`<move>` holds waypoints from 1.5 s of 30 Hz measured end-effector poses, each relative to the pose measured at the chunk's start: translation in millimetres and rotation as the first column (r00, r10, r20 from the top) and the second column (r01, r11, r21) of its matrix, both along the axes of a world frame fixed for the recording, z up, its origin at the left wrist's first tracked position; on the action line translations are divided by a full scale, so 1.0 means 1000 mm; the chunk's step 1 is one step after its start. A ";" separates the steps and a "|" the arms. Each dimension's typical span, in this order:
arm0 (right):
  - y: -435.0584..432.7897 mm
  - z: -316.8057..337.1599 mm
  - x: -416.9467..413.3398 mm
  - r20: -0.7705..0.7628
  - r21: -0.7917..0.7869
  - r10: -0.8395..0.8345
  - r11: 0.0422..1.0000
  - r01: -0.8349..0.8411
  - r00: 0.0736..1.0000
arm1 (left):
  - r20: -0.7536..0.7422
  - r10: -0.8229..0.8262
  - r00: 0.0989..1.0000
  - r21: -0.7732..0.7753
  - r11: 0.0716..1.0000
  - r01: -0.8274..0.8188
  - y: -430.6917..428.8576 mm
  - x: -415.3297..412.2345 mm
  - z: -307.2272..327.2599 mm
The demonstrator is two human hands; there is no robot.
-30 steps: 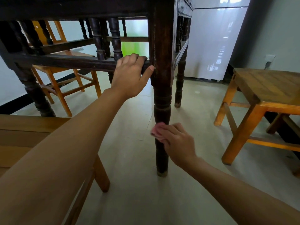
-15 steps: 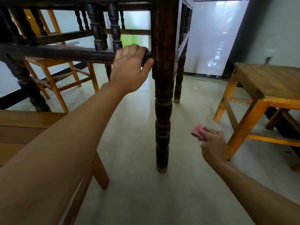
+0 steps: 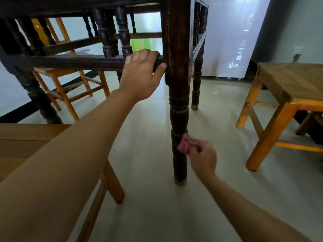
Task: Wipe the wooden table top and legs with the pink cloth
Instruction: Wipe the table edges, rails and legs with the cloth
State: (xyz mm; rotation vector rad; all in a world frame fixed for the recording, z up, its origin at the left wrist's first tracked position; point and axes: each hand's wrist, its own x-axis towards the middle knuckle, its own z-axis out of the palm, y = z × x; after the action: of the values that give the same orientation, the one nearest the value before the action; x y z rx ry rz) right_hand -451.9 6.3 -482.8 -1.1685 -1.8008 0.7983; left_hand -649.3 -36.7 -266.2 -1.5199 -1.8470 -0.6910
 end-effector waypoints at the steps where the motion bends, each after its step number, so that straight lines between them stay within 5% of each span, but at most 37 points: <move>1: 0.017 0.021 -0.001 -0.080 -0.034 -0.090 0.996 0.087 0.993 | -0.001 0.006 1.000 0.011 1.000 -0.006 0.001 0.001 -0.001; 6: 0.031 0.081 -0.038 -0.339 0.109 -0.032 0.991 0.073 0.940 | -0.021 0.036 0.999 0.027 0.999 -0.035 0.002 0.002 -0.005; 10: -0.020 0.030 -0.038 -0.179 0.354 0.042 0.935 0.025 0.983 | -0.031 0.043 0.999 0.013 0.999 -0.042 0.000 0.003 -0.005; 14: -0.002 -0.004 0.015 0.089 0.308 0.117 0.941 -0.139 0.989 | -0.036 0.068 0.997 -0.024 0.997 -0.069 -0.003 0.007 -0.006; 19: 0.007 0.073 0.001 -0.114 0.458 0.041 0.889 0.016 0.993 | 0.077 0.040 0.996 0.071 0.996 -0.046 -0.013 0.023 -0.027; 24: 0.012 0.069 -0.017 0.279 0.668 0.135 0.684 -0.293 0.951 | 0.346 -0.054 0.937 0.252 0.967 -0.038 -0.023 0.047 -0.042; 27: 0.059 0.074 0.011 0.092 0.486 -0.050 0.874 -0.002 0.994 | 0.402 -0.012 0.916 0.219 0.972 -0.083 -0.028 0.048 -0.048; 29: 0.084 0.072 0.031 0.119 0.320 -0.146 0.942 0.101 0.982 | 0.438 -0.005 0.899 0.234 0.966 -0.108 -0.027 0.051 -0.051; 34: 0.026 0.070 0.001 0.043 0.421 0.116 0.899 -0.124 0.992 | 0.590 -0.106 0.800 0.348 0.928 -0.134 -0.003 0.078 -0.055; 36: 0.006 0.036 -0.008 0.242 0.447 0.219 0.840 -0.309 0.945 | 0.673 -0.146 0.725 0.301 0.950 -0.089 0.001 0.090 -0.061; 38: 0.008 -0.007 0.006 0.407 0.276 0.288 0.866 -0.417 0.867 | 0.718 -0.181 0.672 0.249 0.968 -0.006 0.002 0.095 -0.066; 41: 0.032 -0.033 0.039 0.324 -0.066 0.183 0.983 -0.171 0.928 | 0.760 -0.152 0.632 0.120 0.988 0.093 0.005 0.085 -0.063; 45: 0.066 -0.015 0.023 0.123 -0.103 0.026 0.995 -0.013 0.992 | 0.773 -0.098 0.627 -0.028 0.982 0.189 0.011 0.075 -0.067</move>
State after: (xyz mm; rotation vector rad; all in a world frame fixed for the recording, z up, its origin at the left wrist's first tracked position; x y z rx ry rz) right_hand -428.9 72.6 -497.5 -1.2938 -1.8937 0.8540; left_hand -574.4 -25.7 -332.8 -1.5774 -2.4101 -1.5385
